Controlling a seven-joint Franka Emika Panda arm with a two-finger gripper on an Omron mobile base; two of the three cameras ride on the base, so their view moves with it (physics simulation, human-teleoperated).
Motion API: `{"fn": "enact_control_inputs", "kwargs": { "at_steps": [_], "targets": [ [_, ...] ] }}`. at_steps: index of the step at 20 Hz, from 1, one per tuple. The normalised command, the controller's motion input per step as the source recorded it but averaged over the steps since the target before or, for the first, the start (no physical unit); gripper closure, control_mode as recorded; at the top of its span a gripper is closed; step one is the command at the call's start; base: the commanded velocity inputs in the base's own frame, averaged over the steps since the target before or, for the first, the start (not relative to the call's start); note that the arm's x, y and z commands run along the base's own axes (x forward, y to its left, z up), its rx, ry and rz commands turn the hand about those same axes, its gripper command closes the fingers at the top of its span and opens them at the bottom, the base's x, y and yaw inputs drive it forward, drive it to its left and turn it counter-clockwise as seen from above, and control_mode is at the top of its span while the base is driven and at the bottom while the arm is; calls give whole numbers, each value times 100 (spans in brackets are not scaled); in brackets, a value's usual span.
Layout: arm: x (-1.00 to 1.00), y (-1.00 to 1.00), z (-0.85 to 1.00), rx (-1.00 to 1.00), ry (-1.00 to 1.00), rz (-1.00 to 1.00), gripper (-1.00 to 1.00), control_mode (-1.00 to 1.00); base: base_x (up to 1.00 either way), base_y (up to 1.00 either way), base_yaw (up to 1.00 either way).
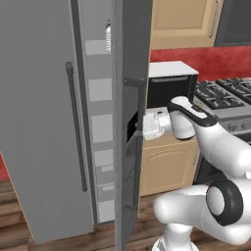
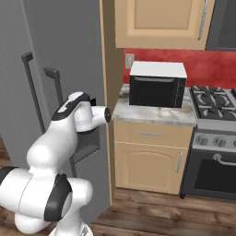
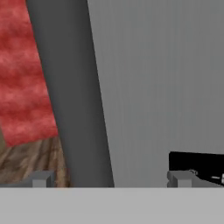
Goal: Take the bottled waters from the counter and place them in the freezer to freeze. Close the freezer door after placing the bottles.
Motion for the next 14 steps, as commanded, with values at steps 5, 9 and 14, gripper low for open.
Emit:
{"fn": "enact_control_inputs", "kwargs": {
  "at_steps": [5,9,14],
  "targets": [
    [18,67,0,0,3,-15,-100,-100,0,0,0],
    [23,49,0,0,5,-16,-100,-100,0,0,0],
    [18,40,0,0,8,-14,-100,-100,0,0,0]
  ]
}}
